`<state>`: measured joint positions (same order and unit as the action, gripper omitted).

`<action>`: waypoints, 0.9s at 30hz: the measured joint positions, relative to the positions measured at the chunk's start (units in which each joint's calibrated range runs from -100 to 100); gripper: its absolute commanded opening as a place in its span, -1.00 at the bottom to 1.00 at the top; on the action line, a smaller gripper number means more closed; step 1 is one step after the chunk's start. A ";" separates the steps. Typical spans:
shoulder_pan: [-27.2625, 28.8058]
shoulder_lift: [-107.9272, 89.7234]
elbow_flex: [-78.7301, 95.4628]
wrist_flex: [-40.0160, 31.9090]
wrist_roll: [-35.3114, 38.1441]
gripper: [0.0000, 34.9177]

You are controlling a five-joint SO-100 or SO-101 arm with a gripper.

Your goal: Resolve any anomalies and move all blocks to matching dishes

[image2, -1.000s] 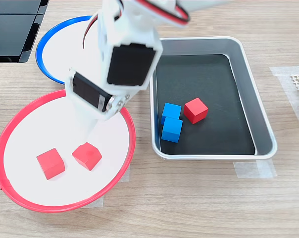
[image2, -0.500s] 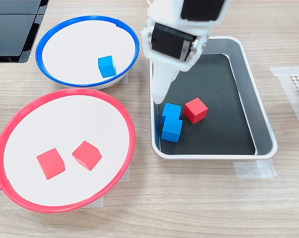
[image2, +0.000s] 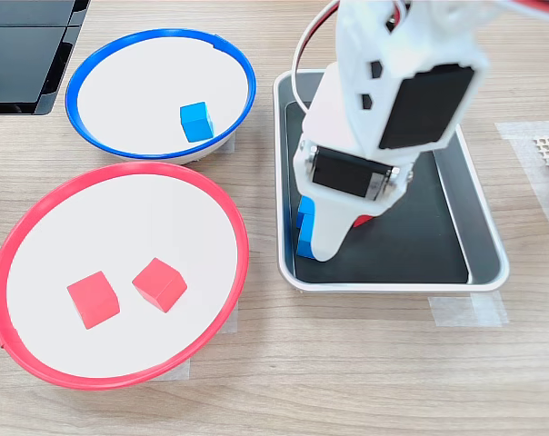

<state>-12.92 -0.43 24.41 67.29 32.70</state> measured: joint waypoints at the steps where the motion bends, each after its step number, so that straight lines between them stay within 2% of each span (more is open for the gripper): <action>1: -0.18 0.00 0.18 -0.08 -0.05 -0.07; 13: 0.44 5.29 0.91 -3.18 -1.07 -0.04; 24: 0.44 9.63 -2.72 -4.00 -1.51 -0.20; 25: 0.44 10.06 -3.45 -4.08 -1.61 -0.34; 26: 0.35 10.57 -4.45 -4.24 -1.61 -0.76; 27: 0.44 10.74 -4.81 -4.49 -1.61 -0.98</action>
<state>-12.48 10.32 19.60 62.81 31.09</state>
